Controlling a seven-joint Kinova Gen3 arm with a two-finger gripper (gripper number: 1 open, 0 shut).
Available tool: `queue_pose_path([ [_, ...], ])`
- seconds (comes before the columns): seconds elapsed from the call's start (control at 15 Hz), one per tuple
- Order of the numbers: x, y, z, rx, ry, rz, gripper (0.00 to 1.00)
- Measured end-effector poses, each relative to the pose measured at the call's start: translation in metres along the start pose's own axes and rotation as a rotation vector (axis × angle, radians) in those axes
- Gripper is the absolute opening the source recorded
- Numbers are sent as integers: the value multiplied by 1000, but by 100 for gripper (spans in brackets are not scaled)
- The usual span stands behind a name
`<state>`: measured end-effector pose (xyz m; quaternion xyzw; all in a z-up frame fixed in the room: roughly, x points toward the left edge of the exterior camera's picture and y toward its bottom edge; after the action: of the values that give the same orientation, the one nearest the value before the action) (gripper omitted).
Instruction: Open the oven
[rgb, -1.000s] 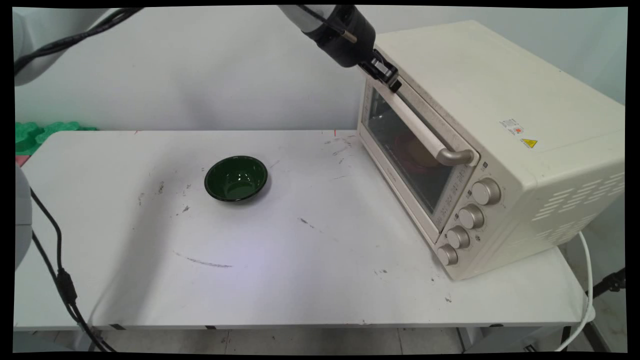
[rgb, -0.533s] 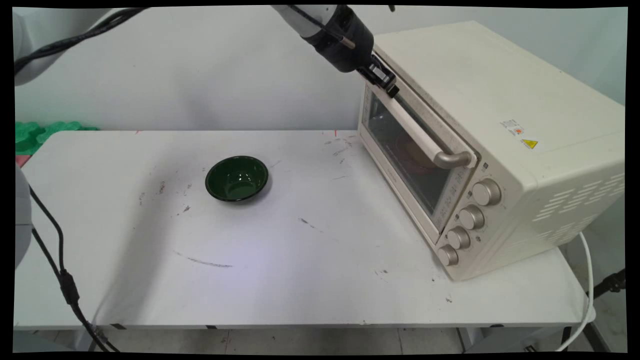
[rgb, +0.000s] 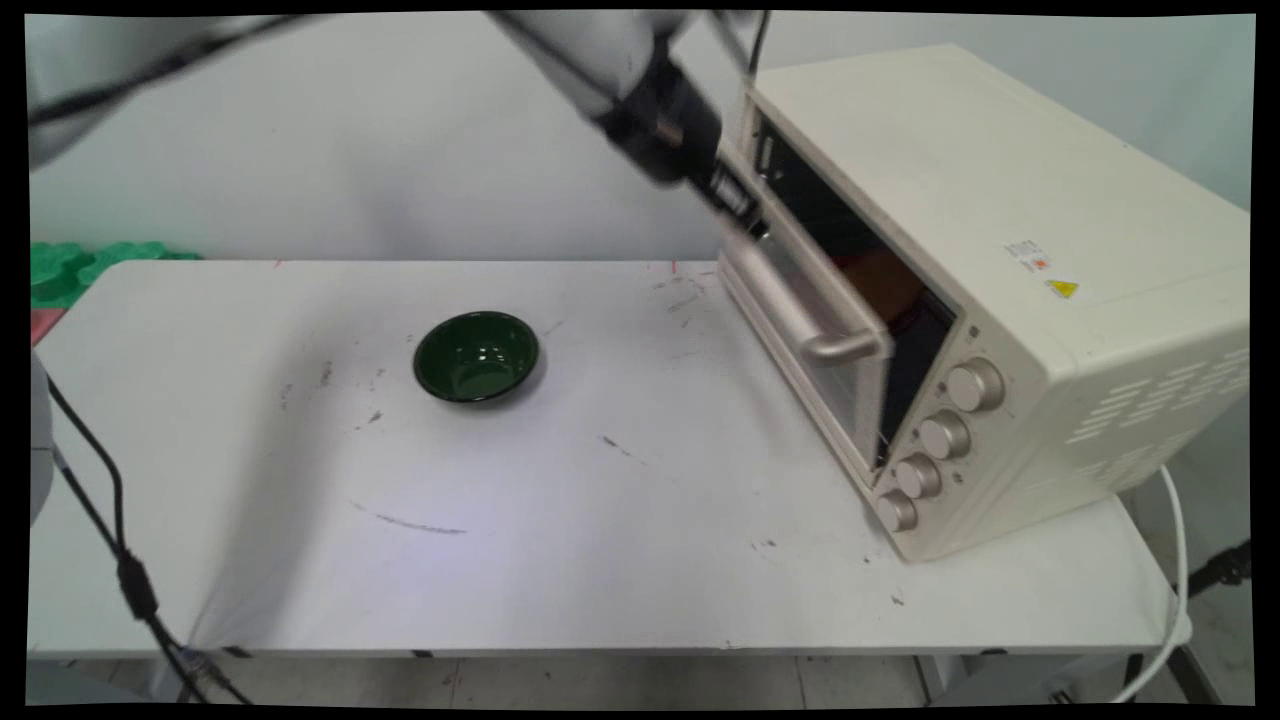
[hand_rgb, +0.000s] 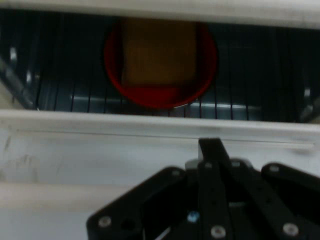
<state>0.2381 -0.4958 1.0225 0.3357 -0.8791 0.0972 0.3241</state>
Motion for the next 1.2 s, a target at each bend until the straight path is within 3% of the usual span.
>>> queue_pose_path([
  [1.2,-60,-4,-10,-2,-34,40,0],
])
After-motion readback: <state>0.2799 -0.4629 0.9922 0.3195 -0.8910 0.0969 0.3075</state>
